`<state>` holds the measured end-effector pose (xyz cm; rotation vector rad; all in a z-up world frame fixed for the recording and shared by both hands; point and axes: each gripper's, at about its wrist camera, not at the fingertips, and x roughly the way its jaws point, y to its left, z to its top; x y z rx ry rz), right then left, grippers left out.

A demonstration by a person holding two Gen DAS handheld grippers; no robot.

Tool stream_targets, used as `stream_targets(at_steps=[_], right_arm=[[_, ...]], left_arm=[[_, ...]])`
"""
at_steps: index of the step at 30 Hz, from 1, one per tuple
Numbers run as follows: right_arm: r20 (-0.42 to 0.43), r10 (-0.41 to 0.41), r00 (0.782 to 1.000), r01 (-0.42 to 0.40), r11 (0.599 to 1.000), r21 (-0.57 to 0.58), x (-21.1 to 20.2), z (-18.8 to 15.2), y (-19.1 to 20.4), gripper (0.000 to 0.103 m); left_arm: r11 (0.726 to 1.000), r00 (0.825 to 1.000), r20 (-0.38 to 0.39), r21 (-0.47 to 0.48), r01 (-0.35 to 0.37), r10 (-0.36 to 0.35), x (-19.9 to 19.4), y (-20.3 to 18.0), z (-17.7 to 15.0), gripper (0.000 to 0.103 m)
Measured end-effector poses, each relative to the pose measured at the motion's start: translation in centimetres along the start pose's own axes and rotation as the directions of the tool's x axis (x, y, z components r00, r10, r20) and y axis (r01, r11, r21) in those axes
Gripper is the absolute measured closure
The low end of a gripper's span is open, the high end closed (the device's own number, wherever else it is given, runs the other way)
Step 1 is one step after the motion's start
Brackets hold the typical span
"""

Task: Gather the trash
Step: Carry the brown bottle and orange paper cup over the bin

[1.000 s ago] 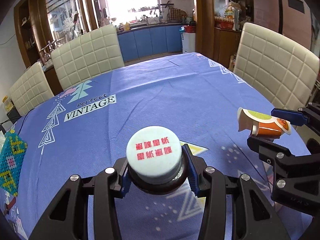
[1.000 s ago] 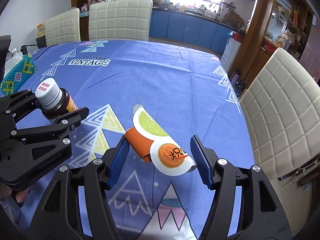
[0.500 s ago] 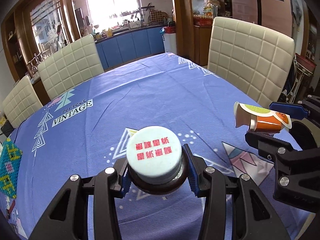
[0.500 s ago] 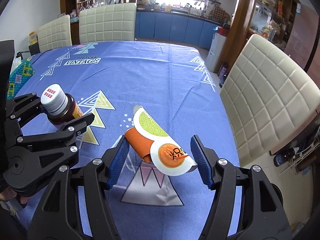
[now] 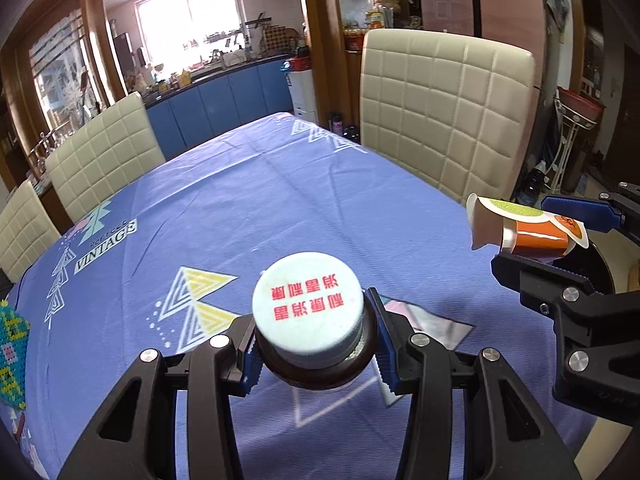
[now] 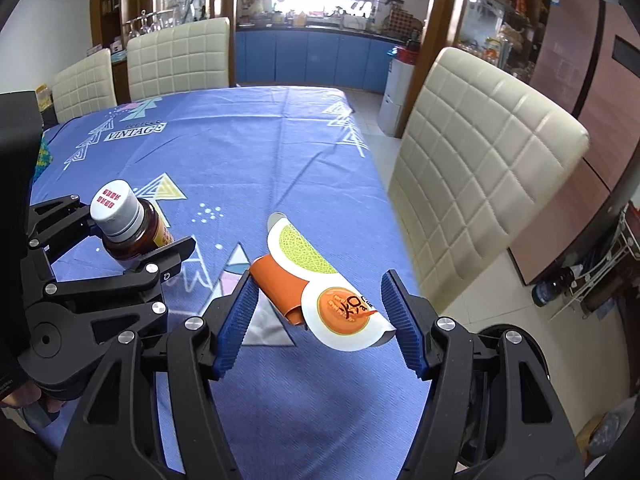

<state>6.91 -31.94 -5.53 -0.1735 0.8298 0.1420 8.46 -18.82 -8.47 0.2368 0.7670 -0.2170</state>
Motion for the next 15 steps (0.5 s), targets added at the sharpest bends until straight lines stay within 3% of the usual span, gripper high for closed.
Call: stream_targets(at_steps=[15], right_arm=[[0.003, -0.113, 0.994, 0.111, 0.985, 0.130, -2.2, -2.1, -7.1, 0.038]], left_arm=[[0.986, 0.993, 0.027, 0.123, 0.113, -0.117, 0.1, -8.0, 2.8, 0.059]])
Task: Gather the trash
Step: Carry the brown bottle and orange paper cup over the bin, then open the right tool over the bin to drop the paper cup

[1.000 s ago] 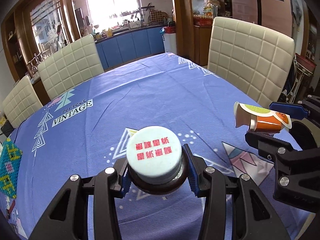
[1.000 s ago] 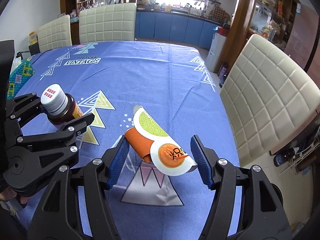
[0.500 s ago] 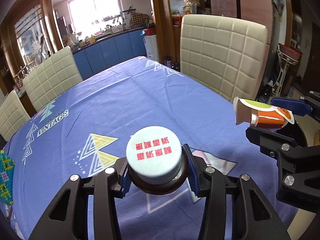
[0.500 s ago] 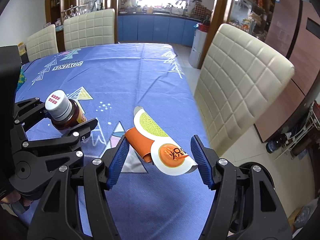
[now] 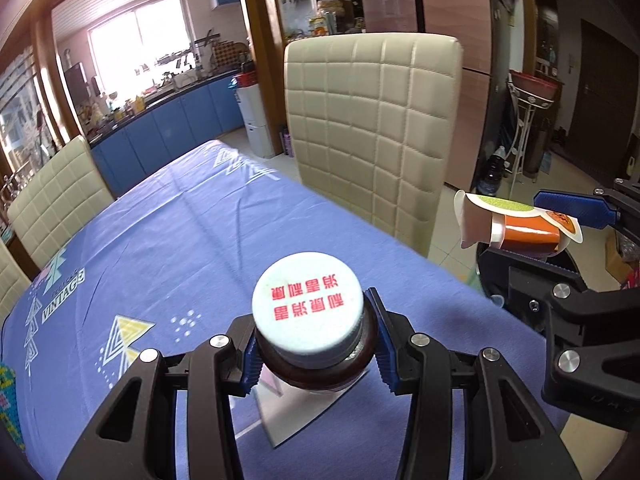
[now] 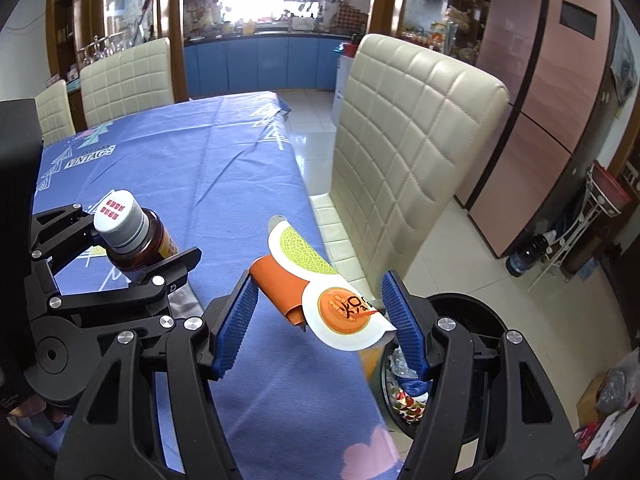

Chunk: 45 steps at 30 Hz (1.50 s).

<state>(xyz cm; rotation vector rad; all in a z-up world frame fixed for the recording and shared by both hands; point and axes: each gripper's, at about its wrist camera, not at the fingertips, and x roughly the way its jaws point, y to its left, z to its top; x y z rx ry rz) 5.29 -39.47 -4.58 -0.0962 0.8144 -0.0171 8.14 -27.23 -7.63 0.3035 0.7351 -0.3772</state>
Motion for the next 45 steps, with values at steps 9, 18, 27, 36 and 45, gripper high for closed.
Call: stream_targets(at_steps=[9, 18, 27, 36, 45], right_arm=[[-0.008, -0.079, 0.997, 0.079, 0.994, 0.071, -0.1, -0.4, -4.9, 0.037], [-0.021, -0.147, 0.989, 0.149, 0.979, 0.138, -0.4, -1.3, -9.4, 0.036], [-0.021, -0.196, 0.980, 0.196, 0.963, 0.183, -0.6, -1.8, -12.7, 0.035], [0.003, -0.251, 0.968, 0.243, 0.938, 0.246, -1.6, -2.3, -16.6, 0.021], [-0.010, -0.370, 0.929, 0.358, 0.892, 0.274, -2.5, -3.1, -19.4, 0.020]], left_arm=[[0.995, 0.997, 0.019, 0.068, 0.075, -0.077, 1.6, -4.5, 2.7, 0.059], [0.981, 0.989, 0.031, 0.138, 0.137, -0.142, 2.5, -8.8, 4.7, 0.059], [0.969, 0.983, 0.053, 0.185, 0.164, -0.176, 3.0, -11.9, 6.7, 0.059], [0.956, 0.975, 0.074, 0.223, 0.190, -0.212, 3.4, -14.8, 8.6, 0.059], [0.939, 0.966, 0.064, 0.257, 0.228, -0.252, 3.7, -17.7, 9.1, 0.059]])
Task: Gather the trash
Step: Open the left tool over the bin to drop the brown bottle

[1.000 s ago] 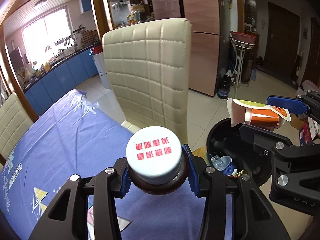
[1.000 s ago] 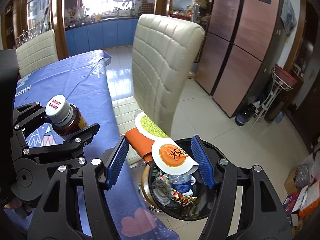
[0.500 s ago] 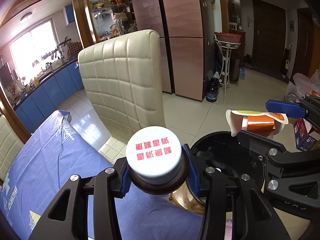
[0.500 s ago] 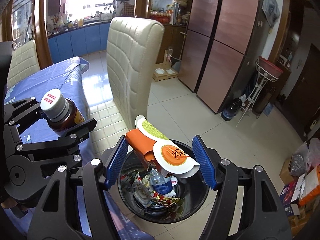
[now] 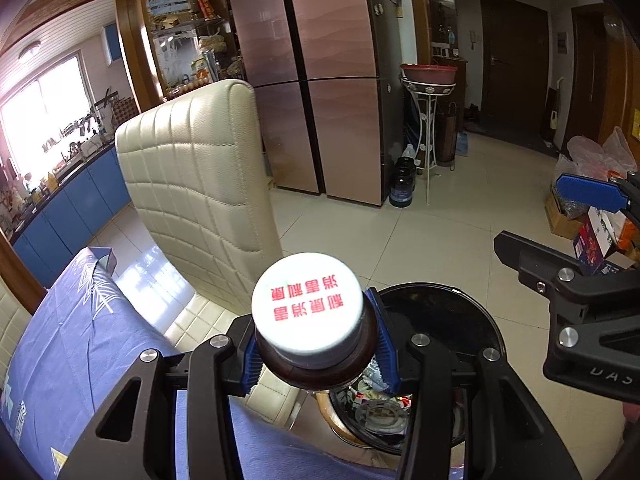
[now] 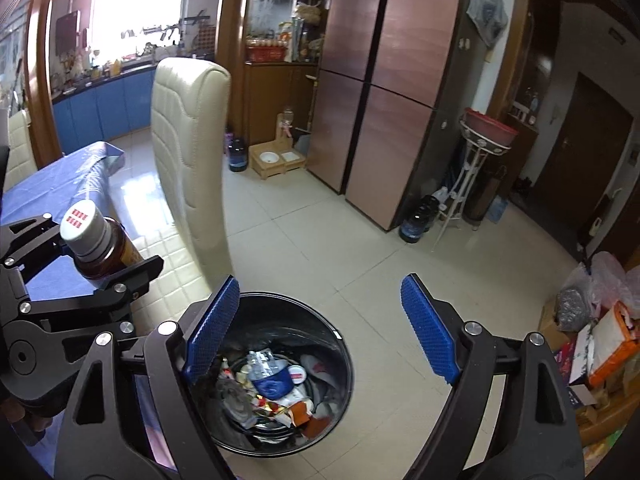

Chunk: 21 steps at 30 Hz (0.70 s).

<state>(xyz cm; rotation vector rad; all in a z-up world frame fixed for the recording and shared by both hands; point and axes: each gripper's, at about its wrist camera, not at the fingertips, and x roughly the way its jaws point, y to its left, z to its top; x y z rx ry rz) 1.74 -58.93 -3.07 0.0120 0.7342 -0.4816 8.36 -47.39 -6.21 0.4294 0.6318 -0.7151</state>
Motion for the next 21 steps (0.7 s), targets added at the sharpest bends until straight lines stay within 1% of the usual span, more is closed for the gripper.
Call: stream_targets(at_steps=[5, 14, 15, 16, 17, 18, 19, 21], right_arm=[[-0.013, -0.040, 0.999, 0.040, 0.999, 0.016, 0.1, -0.5, -1.4, 0.020], [-0.030, -0.067, 0.997, 0.068, 0.996, 0.054, 0.0, -1.1, -2.8, 0.019], [-0.032, -0.069, 0.997, 0.071, 0.996, 0.055, 0.0, -1.1, -2.8, 0.019], [-0.034, -0.075, 0.997, 0.077, 0.996, 0.055, 0.0, -1.1, -2.9, 0.019], [-0.036, -0.081, 0.996, 0.083, 0.995, 0.054, 0.0, -1.1, -3.0, 0.019], [-0.036, -0.084, 0.996, 0.086, 0.995, 0.057, 0.0, -1.1, -2.9, 0.019], [-0.034, -0.088, 0.996, 0.090, 0.994, 0.064, -0.1, -1.2, -3.1, 0.019], [-0.036, -0.091, 0.995, 0.093, 0.993, 0.077, -0.1, -1.1, -3.5, 0.019]], left_arm=[[1.000, 1.000, 0.008, 0.022, 0.022, -0.022, 0.1, -1.3, 0.5, 0.059], [0.998, 0.999, 0.016, 0.053, 0.033, -0.034, 0.2, -2.7, 1.2, 0.059], [0.998, 0.999, 0.016, 0.053, 0.035, -0.036, 0.2, -2.8, 1.3, 0.057], [0.998, 0.999, 0.015, 0.054, 0.038, -0.039, 0.2, -2.9, 1.4, 0.055], [0.998, 0.999, 0.013, 0.053, 0.047, -0.047, 0.2, -3.0, 1.5, 0.043], [0.998, 0.999, 0.016, 0.049, 0.044, -0.045, 0.1, -3.0, 1.6, 0.036], [0.998, 0.999, 0.020, 0.044, 0.040, -0.041, 0.1, -2.8, 1.6, 0.032], [0.999, 0.999, 0.014, 0.030, 0.046, -0.046, 0.1, -2.4, 1.5, 0.021]])
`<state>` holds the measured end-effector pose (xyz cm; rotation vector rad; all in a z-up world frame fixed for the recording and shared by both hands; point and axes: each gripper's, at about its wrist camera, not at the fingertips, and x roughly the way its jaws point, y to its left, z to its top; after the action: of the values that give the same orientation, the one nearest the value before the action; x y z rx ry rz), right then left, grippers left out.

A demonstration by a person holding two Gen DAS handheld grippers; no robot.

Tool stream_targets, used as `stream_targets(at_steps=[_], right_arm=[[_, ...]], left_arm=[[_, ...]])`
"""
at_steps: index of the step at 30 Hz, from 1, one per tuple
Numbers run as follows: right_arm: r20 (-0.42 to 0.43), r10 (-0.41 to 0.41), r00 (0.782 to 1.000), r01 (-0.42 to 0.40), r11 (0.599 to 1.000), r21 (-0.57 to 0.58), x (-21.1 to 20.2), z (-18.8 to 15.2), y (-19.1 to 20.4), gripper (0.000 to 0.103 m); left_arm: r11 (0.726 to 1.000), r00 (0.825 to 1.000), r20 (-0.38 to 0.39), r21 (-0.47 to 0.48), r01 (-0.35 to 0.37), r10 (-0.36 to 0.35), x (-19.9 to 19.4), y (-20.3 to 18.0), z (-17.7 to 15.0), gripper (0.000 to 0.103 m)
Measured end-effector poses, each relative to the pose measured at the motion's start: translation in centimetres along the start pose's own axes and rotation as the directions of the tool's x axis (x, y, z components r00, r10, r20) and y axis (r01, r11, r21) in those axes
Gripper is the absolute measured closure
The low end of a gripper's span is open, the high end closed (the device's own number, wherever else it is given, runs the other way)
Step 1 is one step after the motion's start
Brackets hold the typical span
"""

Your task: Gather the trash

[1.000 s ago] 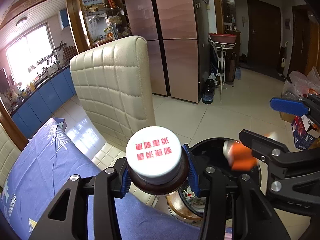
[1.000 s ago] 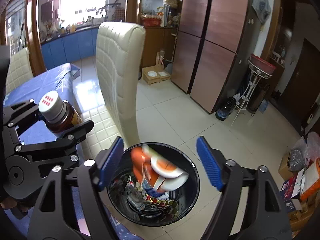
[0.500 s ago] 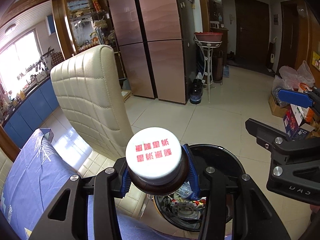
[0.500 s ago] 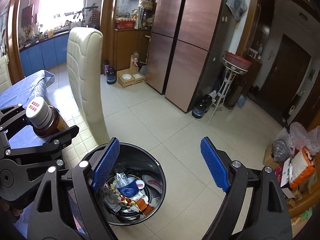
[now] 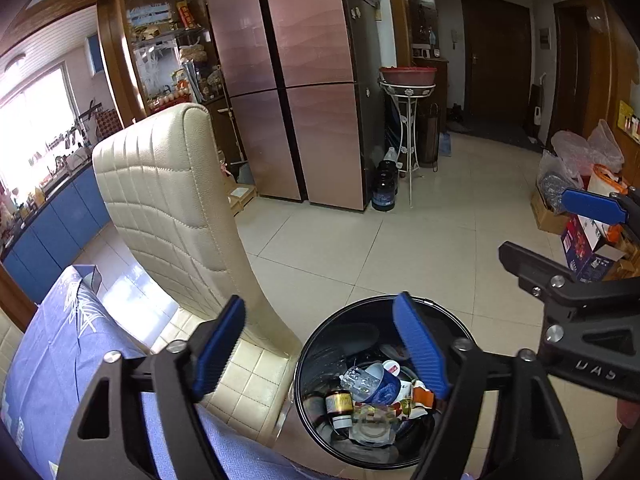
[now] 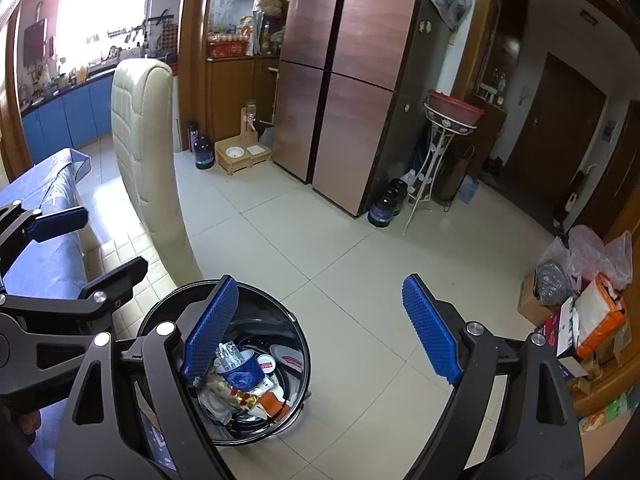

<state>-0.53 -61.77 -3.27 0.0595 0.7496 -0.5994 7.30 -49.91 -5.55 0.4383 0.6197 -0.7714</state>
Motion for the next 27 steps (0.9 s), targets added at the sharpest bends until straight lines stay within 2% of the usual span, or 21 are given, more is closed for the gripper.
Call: stream_targets(at_steps=[3, 11, 16, 27], right_arm=[[-0.003, -0.012, 1.000, 0.012, 1.000, 0.010, 0.0, 0.0, -0.3, 0.019], [-0.003, -0.030, 1.000, 0.030, 0.999, 0.016, -0.2, -0.1, -0.8, 0.018], [-0.008, -0.038, 0.999, 0.038, 0.999, 0.023, -0.3, -0.2, -0.9, 0.018], [-0.002, -0.038, 0.999, 0.038, 0.999, 0.025, -0.6, -0.4, -1.2, 0.017]], left_arm=[[1.000, 1.000, -0.012, -0.017, -0.005, 0.005, 0.1, 0.3, -0.2, 0.012], [0.999, 0.999, -0.037, 0.036, -0.024, 0.025, 0.3, -0.3, -0.9, 0.012], [1.000, 0.999, -0.042, 0.027, -0.006, 0.007, 0.1, -0.1, -1.0, 0.012], [0.999, 0.998, -0.060, 0.028, -0.020, 0.021, 0.1, 0.2, -1.1, 0.012]])
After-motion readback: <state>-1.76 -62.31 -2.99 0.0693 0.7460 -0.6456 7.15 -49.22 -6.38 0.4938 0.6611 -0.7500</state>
